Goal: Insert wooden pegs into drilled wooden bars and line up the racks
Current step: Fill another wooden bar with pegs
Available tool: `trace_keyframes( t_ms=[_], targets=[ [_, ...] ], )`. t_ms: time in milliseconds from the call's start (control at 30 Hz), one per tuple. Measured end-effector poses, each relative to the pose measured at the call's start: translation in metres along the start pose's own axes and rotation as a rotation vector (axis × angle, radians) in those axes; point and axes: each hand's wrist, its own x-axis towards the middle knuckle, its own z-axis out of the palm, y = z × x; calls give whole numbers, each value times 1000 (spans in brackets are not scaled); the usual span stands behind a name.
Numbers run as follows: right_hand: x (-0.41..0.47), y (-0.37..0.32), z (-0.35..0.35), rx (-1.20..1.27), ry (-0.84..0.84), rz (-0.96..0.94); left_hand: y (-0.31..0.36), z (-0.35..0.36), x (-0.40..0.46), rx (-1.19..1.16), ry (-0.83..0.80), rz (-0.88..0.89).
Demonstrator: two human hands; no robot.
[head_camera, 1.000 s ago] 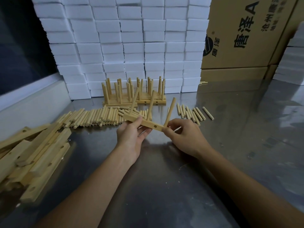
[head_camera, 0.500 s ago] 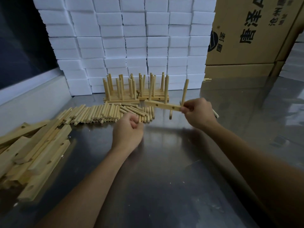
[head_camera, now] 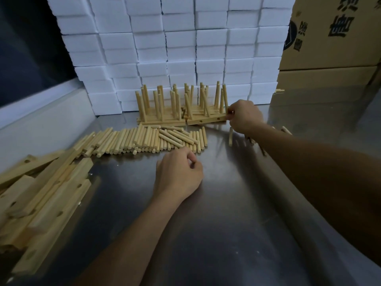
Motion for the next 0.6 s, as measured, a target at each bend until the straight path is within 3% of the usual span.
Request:
trace_keyframes(
  t_ms=[367, 600],
  targets=[
    [6, 2, 10, -58, -86, 47, 7, -3, -5, 32, -14, 48],
    [-19, -2, 1, 21, 68, 33, 6, -1, -4, 46, -1, 55]
  ],
)
